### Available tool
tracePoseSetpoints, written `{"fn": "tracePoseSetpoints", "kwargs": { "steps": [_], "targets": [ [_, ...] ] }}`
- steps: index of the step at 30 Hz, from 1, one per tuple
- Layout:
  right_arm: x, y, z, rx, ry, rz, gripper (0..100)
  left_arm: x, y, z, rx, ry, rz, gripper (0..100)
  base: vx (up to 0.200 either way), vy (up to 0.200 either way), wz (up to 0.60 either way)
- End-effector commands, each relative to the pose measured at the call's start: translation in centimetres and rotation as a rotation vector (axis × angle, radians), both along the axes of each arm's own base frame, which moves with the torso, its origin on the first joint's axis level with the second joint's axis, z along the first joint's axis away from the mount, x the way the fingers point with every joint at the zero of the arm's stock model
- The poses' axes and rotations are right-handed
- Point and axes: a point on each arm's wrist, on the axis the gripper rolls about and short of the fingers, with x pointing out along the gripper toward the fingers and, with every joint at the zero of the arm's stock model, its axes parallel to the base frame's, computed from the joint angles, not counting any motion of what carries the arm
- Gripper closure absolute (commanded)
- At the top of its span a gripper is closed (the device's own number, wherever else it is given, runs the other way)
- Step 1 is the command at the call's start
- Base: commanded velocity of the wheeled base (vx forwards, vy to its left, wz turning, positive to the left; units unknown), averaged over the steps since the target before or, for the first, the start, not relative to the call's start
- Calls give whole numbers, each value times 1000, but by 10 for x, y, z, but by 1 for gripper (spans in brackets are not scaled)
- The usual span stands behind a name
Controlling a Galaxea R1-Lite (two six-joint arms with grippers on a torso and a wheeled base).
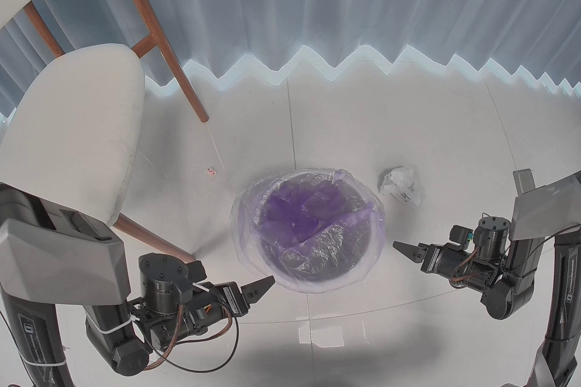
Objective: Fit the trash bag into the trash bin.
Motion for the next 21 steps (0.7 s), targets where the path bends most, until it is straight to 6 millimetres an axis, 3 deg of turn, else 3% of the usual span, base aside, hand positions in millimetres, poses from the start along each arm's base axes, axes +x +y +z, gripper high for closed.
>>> {"fn": "tracePoseSetpoints", "kwargs": {
  "steps": [1, 11, 12, 21],
  "targets": [
    [0, 0, 4, 1, -22, 1, 0, 10, -9, -14, -22, 35, 10, 0, 0, 0, 0],
    [0, 0, 8, 1, -37, -2, 0, 22, -16, -19, -67, 41, 57, 0, 0, 0, 0],
    [0, 1, 9, 1, -40, 0, 0, 23, -16, -21, -64, 44, 64, 100, 0, 0, 0],
    [0, 1, 11, 0, -48, 0, 0, 24, -15, -24, -71, 61, 76, 100, 0, 0, 0]
  ]
}}
